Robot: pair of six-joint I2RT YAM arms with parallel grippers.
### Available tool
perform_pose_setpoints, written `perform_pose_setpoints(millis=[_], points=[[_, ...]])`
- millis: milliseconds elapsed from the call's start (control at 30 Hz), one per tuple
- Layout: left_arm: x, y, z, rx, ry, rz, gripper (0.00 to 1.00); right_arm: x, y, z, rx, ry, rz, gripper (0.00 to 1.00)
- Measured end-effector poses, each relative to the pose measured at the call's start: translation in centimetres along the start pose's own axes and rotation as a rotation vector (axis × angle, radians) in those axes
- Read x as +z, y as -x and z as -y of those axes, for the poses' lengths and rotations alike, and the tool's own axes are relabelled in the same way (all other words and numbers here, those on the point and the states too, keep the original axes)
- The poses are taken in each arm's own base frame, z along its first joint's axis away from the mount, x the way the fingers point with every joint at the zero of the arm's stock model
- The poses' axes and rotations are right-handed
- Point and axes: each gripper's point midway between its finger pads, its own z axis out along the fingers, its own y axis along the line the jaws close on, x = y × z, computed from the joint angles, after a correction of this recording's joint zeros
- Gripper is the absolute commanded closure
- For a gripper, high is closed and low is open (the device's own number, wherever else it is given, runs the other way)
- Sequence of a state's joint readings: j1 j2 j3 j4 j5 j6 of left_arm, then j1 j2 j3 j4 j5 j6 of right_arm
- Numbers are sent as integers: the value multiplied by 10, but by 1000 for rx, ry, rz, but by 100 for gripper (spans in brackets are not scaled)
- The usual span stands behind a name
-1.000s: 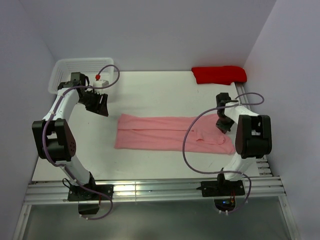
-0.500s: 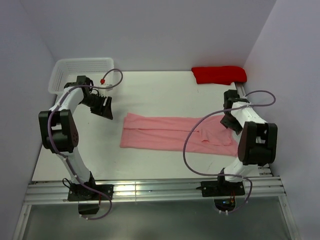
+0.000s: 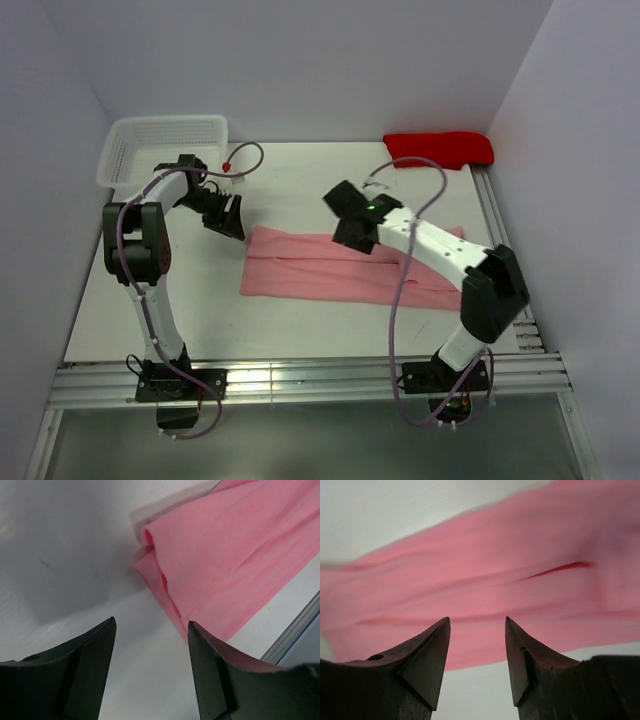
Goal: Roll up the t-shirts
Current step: Roll the tshirt
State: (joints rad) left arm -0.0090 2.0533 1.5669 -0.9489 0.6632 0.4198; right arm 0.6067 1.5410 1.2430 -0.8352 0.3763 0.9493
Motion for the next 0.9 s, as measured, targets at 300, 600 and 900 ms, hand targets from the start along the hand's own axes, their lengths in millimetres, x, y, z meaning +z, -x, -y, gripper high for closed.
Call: perform_pose_setpoints(millis=[300, 600, 900], points=[[30, 7, 0, -44, -65, -17, 34, -17, -93, -177, -148, 218, -90, 48], [37, 11, 4, -61, -101, 1, 34, -7, -173, -238, -209, 290, -189, 49], [44, 15, 14, -58, -160, 16, 34, 14, -207, -244, -231, 260, -226, 48]])
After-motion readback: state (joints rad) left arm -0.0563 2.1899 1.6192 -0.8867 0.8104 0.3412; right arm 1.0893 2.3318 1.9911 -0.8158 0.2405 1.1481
